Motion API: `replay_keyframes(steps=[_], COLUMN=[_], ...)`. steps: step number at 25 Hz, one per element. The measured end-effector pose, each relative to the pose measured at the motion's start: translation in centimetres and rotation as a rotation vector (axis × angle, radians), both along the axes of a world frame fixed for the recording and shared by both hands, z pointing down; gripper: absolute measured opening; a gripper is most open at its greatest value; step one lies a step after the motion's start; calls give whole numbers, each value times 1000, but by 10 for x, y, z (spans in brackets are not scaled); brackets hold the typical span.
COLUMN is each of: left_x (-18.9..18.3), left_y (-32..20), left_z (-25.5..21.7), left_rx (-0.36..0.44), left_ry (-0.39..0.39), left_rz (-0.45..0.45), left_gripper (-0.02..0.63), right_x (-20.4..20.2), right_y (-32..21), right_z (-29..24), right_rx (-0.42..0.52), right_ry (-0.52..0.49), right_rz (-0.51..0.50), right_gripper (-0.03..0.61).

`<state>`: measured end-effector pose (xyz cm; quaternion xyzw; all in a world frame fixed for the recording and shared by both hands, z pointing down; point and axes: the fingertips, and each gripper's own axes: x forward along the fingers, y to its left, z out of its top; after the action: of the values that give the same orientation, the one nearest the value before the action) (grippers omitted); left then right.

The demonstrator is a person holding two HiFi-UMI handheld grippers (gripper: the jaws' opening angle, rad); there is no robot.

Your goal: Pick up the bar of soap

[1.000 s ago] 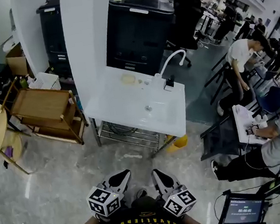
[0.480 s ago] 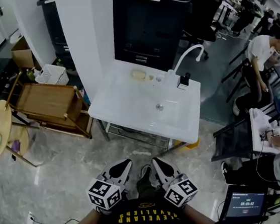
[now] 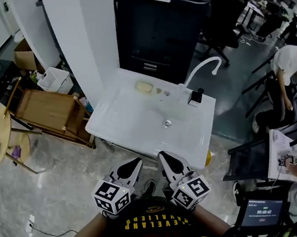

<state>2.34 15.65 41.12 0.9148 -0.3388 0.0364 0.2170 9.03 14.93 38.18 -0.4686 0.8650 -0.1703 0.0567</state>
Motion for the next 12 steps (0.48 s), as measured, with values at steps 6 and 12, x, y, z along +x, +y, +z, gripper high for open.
replay_keyframes(steps=[6,12], left_x=[23,20], left_y=[-35,-84], left_z=[-5,-10], left_rx=[47,90], left_ry=[-63,-114], left_rz=[-17,-36], left_gripper=[18,18], right_x=[21,29], right_y=[-45,-83], right_z=[-4,7], right_rx=[38,11], right_ry=[-29,-34], right_rz=[-9,12], right_gripper=[18,18])
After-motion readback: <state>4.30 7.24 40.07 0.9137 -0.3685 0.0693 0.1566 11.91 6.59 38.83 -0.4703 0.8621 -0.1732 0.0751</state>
